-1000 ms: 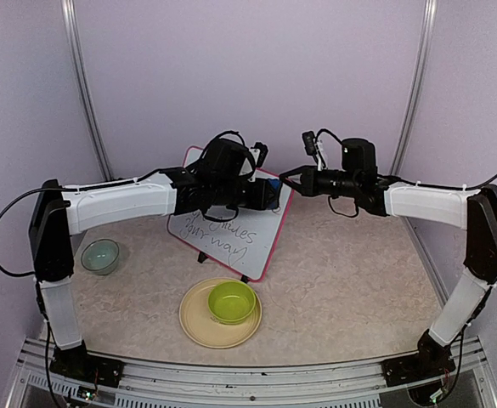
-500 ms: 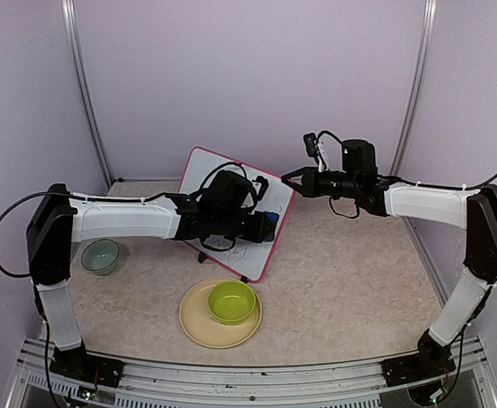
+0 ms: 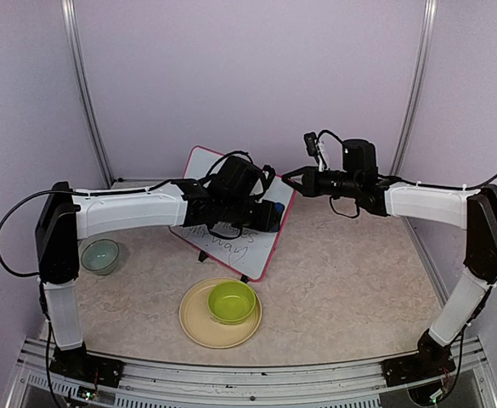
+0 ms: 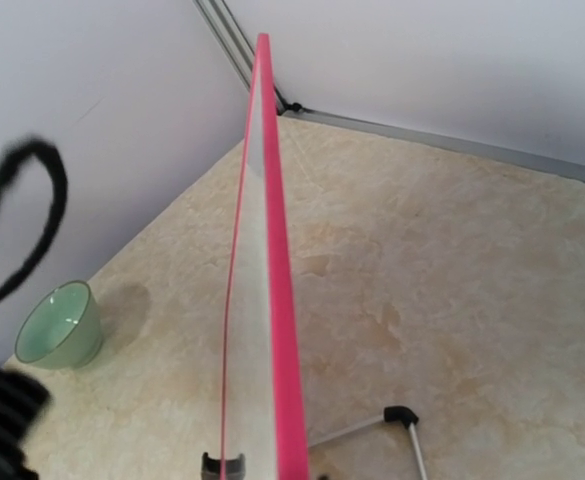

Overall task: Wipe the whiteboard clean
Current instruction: Erase the center of the whiteboard.

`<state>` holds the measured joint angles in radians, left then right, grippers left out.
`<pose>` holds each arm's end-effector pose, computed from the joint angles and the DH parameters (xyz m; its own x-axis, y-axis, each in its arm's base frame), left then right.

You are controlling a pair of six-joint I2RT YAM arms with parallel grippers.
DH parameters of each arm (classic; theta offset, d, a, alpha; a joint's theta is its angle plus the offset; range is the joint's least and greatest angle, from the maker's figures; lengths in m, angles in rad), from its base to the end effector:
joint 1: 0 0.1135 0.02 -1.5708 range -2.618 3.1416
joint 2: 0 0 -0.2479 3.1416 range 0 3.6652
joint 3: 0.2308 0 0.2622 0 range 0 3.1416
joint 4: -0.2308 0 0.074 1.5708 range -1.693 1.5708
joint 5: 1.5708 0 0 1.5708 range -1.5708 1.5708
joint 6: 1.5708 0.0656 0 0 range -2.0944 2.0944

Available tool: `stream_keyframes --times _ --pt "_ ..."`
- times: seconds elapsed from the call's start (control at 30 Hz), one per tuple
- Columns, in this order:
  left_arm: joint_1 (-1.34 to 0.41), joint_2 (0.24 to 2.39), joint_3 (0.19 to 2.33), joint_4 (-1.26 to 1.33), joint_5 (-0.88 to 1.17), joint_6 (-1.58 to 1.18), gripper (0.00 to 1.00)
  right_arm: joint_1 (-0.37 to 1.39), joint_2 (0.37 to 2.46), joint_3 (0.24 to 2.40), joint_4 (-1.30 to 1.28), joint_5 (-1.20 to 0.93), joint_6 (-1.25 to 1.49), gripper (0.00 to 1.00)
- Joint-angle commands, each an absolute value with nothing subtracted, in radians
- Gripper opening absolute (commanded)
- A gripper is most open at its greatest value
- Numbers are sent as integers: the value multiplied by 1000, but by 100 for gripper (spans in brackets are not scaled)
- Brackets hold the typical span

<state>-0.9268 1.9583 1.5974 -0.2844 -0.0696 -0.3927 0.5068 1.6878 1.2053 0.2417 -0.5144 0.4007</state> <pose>0.2949 -0.3852 0.2251 -0.6261 0.1982 -0.7541 0.5680 0.7785 -0.2671 0.3605 0.2370 0.2631 -0.5198 0.0999 -0.8485 -0.6924 0.5325 0.4869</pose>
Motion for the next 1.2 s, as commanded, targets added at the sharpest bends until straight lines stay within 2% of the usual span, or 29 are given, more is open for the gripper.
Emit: stream_keyframes --times 0.0,0.63,1.17 --pt "-922 2006 1685 -291 -141 -373 5 532 1654 1209 269 -582 377 0" --pt "-969 1959 1427 -266 -278 -382 4 532 1664 1217 256 -597 378 0" --pt "-968 1924 1485 5 -188 -142 3 531 1553 1181 161 -622 305 0"
